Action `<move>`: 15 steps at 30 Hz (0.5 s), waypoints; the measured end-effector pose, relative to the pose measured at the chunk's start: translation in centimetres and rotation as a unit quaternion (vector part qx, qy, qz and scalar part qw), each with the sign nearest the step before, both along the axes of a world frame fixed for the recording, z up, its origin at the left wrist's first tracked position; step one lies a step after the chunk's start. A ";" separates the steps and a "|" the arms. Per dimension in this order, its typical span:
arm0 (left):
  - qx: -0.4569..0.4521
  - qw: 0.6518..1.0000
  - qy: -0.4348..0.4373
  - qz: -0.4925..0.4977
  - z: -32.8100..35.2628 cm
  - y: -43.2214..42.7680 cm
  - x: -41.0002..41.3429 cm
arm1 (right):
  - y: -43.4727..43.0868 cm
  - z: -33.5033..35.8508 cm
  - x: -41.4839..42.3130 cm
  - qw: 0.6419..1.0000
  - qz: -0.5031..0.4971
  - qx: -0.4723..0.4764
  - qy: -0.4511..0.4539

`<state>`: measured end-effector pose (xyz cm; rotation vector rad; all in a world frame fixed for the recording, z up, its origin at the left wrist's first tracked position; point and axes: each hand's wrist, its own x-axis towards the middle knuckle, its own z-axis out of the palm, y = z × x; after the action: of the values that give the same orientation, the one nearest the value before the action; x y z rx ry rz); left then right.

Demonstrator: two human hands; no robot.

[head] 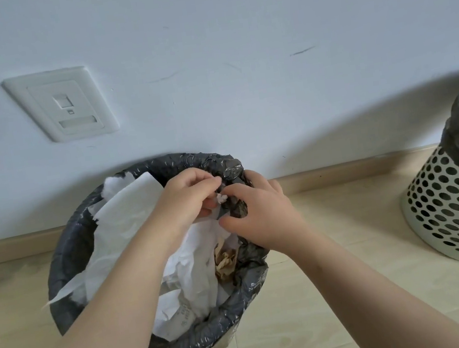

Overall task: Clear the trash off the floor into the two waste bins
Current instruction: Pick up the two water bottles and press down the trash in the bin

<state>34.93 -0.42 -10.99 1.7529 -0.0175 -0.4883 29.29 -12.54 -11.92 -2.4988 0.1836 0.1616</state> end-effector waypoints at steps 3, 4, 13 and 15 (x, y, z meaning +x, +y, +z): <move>-0.021 0.997 0.039 -0.067 0.7 0.7 0.0 | 0.1 0.0 0.1 0.999 -0.005 0.045 0.013; -0.002 0.997 0.031 -0.069 0.6 0.7 0.0 | 0.1 0.0 0.1 0.998 -0.007 0.053 0.018; 0.448 0.852 -0.227 -0.150 0.9 1.1 -0.8 | -0.2 1.3 -0.6 0.999 0.006 0.032 0.029; 0.438 0.854 -0.216 -0.182 1.0 0.9 -0.8 | -0.3 1.6 -0.7 0.999 0.003 0.043 0.022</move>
<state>34.14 0.47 -9.98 2.7631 -0.5305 -0.3789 28.62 -12.87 -10.29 -2.4118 0.1834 0.2232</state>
